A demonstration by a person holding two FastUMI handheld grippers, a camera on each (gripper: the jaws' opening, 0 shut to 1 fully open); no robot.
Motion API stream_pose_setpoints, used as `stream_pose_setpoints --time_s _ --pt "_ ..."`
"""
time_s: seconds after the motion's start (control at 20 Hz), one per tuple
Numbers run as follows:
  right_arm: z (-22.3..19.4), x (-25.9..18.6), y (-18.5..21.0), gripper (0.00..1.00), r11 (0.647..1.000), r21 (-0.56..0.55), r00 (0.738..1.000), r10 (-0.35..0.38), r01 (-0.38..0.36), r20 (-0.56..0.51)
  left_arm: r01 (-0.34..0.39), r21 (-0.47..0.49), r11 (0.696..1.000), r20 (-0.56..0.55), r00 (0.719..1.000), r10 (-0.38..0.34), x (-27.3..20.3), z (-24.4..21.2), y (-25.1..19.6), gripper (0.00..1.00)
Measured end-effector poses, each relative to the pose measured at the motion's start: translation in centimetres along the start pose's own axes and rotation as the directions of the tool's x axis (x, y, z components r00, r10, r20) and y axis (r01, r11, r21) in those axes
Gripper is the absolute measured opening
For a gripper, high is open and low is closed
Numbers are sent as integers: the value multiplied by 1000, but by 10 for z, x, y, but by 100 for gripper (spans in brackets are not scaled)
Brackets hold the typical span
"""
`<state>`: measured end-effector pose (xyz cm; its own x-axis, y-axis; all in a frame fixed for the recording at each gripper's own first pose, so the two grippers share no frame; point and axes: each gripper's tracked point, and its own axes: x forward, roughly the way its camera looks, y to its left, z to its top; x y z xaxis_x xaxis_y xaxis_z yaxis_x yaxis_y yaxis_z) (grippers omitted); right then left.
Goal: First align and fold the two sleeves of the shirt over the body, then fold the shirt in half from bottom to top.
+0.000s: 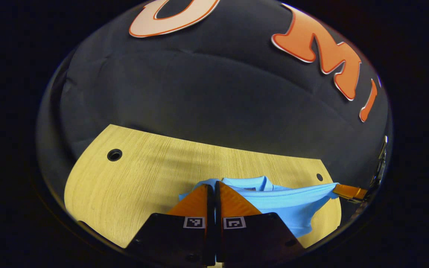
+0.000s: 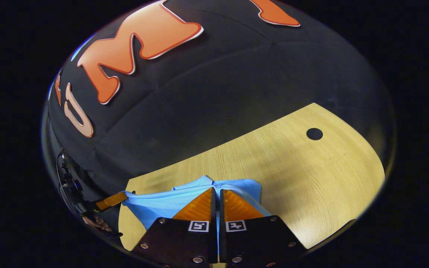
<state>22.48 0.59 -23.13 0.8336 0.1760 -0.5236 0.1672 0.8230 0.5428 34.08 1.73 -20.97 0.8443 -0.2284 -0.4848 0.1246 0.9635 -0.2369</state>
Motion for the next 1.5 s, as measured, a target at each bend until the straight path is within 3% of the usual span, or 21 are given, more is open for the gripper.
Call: stream_pose_setpoints --time_s 0.35,0.6,0.85,0.95,1.05,1.15,1.2,1.25,1.3,1.35,1.4,1.5 --pt "1 69 -16 2 1000 11 999 -7 8 -41 -55 -62 997 -23 998 54 60 -5 17 4" --pt "-13 111 -29 2 1000 17 993 -19 21 -117 -102 4 995 -55 993 102 90 -18 25 5" --pt "-19 116 -31 2 1000 12 989 -23 25 -144 -129 49 990 -61 989 131 103 -25 32 2" --pt "-19 112 -31 2 998 44 987 -41 49 -155 -145 32 989 -86 985 148 100 -32 37 7" --pt "-18 109 -28 8 998 45 987 -40 48 -159 -175 7 985 -98 980 175 91 -36 47 21" --pt "-10 97 -30 25 998 -21 989 -68 65 -130 -175 -18 984 -100 980 173 79 -33 46 58" --pt "-5 86 -30 41 996 -56 991 -70 64 -118 -175 -15 984 -93 981 173 68 -28 47 76" --pt "3 73 -28 36 994 -89 992 -72 63 -105 -178 -2 984 -81 981 178 59 -23 46 82" --pt "10 59 -25 70 992 -112 994 -71 62 -83 -175 13 984 -64 982 175 46 -17 46 90" --pt "16 45 -19 60 989 -128 996 -75 67 -58 -170 31 985 -46 984 171 31 -7 44 95" --pt "22 30 -16 78 988 -135 997 -76 71 -32 -169 49 984 -24 985 171 16 3 42 100" --pt "29 -4 -9 86 986 -146 997 -78 79 13 -159 78 984 26 987 158 -9 15 30 100"
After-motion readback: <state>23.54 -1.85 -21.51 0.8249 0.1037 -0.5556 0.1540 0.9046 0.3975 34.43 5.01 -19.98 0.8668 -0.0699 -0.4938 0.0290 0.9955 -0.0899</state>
